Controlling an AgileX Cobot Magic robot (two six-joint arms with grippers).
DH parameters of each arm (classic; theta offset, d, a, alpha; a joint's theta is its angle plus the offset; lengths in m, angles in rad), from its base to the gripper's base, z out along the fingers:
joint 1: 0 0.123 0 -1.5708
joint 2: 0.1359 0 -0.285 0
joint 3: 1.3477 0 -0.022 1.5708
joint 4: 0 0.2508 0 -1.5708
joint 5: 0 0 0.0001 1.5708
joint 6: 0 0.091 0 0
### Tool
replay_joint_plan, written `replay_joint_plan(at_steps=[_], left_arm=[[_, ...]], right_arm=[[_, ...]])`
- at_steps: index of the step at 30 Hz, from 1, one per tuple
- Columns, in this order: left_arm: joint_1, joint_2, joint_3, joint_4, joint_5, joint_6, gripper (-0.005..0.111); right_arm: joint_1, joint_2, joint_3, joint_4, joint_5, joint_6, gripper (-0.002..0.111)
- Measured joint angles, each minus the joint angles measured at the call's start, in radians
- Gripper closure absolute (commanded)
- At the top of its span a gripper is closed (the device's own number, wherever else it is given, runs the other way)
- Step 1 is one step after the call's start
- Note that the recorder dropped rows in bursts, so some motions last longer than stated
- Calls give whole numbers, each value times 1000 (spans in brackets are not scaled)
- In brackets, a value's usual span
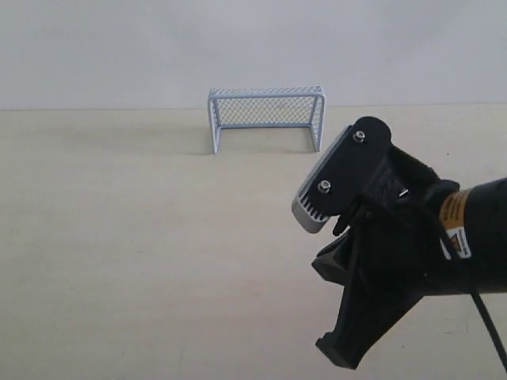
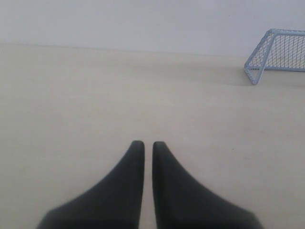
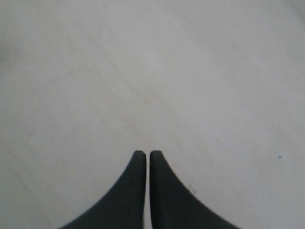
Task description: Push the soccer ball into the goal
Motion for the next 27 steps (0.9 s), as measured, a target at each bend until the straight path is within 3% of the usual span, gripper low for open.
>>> replay_joint_plan(at_steps=[6, 27], left_arm=[[0, 0, 0, 0, 0, 0, 100], [0, 0, 0, 0, 0, 0, 100]], right_arm=[[6, 0, 46, 56, -98, 72, 108], [6, -2, 49, 72, -168, 117, 108]])
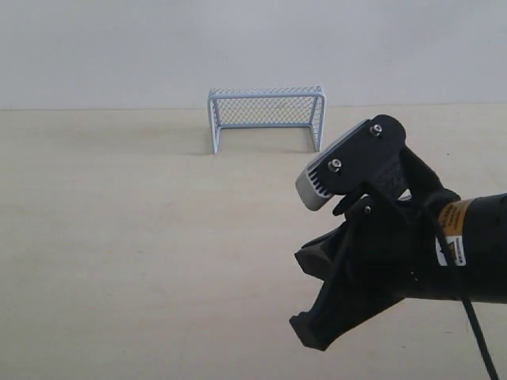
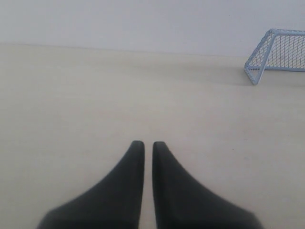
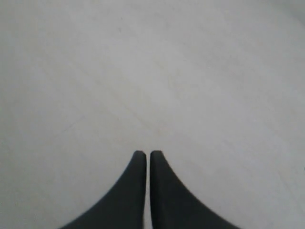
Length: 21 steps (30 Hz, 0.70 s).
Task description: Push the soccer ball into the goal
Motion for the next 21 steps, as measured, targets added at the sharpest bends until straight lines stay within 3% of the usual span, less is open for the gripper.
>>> replay_joint_plan(at_steps=[9, 21], left_arm=[[0, 0, 0, 0, 0, 0, 100], [0, 0, 0, 0, 0, 0, 100]], right_arm=[[-29, -40, 2, -16, -87, 3, 108], [-358, -198, 2, 1, -144, 113, 108]])
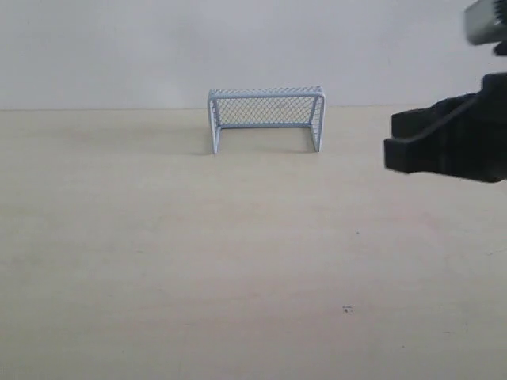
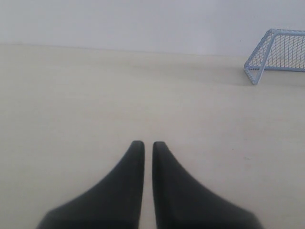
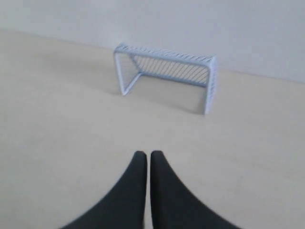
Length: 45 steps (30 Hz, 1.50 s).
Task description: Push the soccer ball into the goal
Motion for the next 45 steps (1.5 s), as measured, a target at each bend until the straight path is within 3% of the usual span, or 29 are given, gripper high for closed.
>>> replay_joint_plan(at_steps=[5, 14, 18, 23, 30, 35, 45], left_arm=[[0, 0, 0, 0, 0, 0, 100], [0, 0, 0, 0, 0, 0, 100], [0, 0, 0, 0, 0, 0, 100], [0, 0, 0, 0, 0, 0, 100], [0, 0, 0, 0, 0, 0, 100], [0, 0, 0, 0, 0, 0, 100], [0, 0, 0, 0, 0, 0, 100]], right_arm=[[-149, -156, 25, 2, 8, 25, 108], [-363, -547, 303, 2, -44, 92, 108], [-382, -732, 481, 2, -114, 201, 108], [-404, -842, 582, 4, -154, 240, 108], [-520, -962, 589, 6, -19, 220, 108], [-527, -964, 589, 0, 141, 62, 108], [-528, -964, 589, -17, 231, 18, 108]])
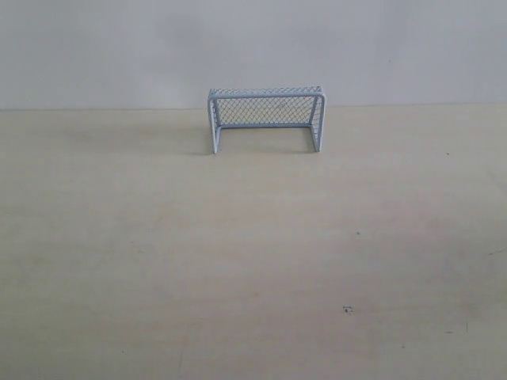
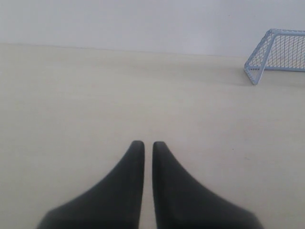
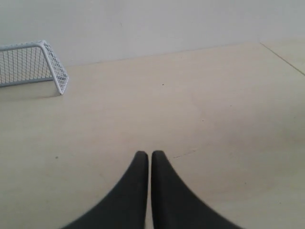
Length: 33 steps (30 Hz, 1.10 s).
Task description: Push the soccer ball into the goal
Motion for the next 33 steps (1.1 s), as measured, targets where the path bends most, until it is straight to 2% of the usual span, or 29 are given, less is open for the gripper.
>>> replay_joint_plan(at_steps=[33], left_arm=[[0, 0, 0, 0, 0, 0, 100]], right_arm=[[0, 0, 0, 0, 16, -5, 108]])
